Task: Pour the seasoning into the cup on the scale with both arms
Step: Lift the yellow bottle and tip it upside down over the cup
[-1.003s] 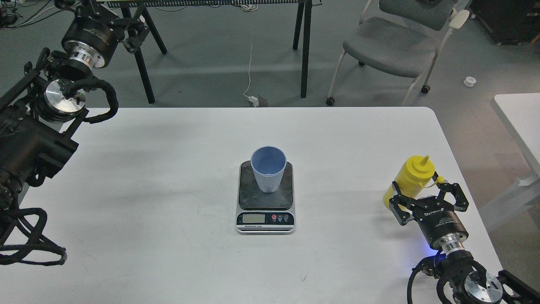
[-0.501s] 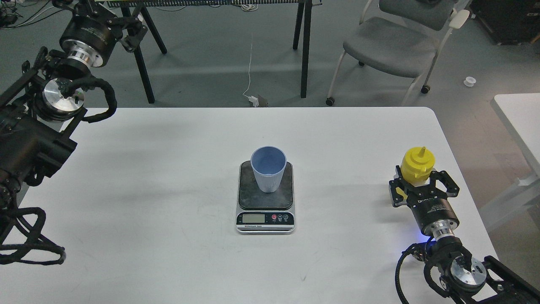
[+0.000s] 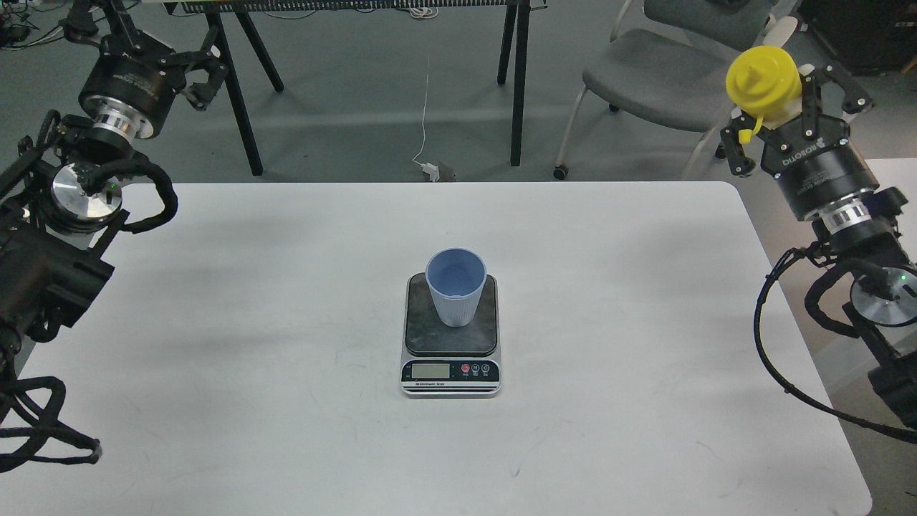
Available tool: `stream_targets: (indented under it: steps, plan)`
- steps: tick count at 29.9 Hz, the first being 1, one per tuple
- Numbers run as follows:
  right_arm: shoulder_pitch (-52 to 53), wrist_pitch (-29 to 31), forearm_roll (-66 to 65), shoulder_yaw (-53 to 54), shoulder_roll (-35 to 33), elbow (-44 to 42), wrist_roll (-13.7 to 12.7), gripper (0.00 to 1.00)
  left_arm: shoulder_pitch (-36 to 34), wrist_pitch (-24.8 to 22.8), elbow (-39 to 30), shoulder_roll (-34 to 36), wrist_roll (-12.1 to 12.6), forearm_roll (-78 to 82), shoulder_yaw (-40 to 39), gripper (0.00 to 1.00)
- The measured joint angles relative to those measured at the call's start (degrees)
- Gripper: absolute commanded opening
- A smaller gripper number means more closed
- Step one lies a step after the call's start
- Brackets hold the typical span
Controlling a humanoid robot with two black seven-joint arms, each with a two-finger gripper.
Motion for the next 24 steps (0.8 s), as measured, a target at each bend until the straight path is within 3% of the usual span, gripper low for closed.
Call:
stream_targets:
  steps: [7,16,24]
  plan:
    - [9.64,0.02,-20.93,-2.47,0.56,-0.14,0.53,0.46,4.71,-2.44,0.64,-2.62,-0.23,0.04,-0.66,0.99]
    - [25.11,-0.16,-35.12,-23.92,2.95,-1.04,2.82,0.44,8.02,-2.52,0.65,-4.09,-0.49,0.05,-1.68,0.99]
    - [35.30,-8.89,-49.21,-42.50,9.19,-4.12,2.96,0.44,8.49,-2.51,0.65,-5.38,-2.29,0.14,-1.65,0.99]
